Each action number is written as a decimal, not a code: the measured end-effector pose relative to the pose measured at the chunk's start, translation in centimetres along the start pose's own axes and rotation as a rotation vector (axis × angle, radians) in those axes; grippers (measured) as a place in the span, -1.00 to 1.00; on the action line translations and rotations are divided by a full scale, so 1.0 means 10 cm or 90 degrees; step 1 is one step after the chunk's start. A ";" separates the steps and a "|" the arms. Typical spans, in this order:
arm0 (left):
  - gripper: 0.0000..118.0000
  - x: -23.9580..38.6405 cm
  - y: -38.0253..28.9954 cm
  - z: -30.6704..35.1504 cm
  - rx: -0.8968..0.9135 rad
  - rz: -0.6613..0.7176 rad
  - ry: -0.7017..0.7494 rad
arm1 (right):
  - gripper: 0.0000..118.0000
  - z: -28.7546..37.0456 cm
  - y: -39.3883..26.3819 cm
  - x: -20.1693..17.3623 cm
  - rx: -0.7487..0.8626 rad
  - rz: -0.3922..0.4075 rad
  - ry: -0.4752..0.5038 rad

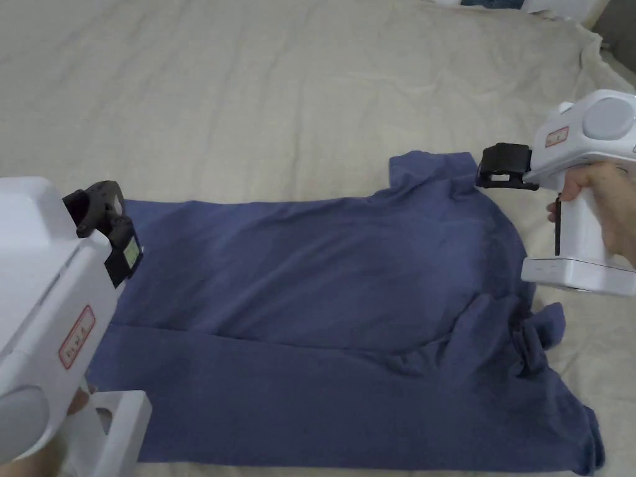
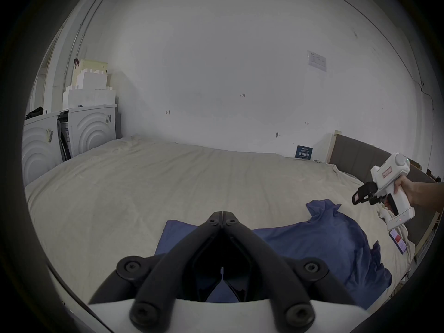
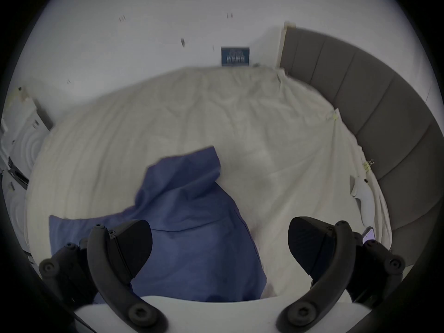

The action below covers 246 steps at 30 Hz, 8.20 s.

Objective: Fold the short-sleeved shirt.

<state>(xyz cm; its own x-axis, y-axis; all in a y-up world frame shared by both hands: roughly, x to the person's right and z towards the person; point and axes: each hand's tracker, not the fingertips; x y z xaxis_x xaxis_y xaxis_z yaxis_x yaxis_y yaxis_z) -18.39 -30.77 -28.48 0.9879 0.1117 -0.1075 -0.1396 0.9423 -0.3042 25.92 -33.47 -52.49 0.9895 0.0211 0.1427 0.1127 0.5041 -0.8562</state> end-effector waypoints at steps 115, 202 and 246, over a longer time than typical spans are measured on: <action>1.00 -0.67 0.22 1.06 0.023 -0.016 0.144 | 0.94 2.39 -2.67 0.61 0.446 0.009 0.049; -1.00 -1.33 -0.06 0.41 -0.401 0.197 -0.135 | -1.00 2.15 -3.08 0.13 0.442 0.046 0.073; 0.17 1.59 -0.46 0.14 -0.296 -0.093 -0.170 | -1.00 2.26 -3.29 0.56 0.455 0.021 0.080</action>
<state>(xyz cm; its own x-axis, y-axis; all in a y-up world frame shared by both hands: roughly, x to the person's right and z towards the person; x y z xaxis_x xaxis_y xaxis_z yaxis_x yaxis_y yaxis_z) -1.95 -32.90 -27.46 0.9736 0.1231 0.1921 0.0447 0.7224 -0.6900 25.76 -30.48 -12.29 0.9991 -0.0317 0.0278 0.0389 0.9469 -0.3192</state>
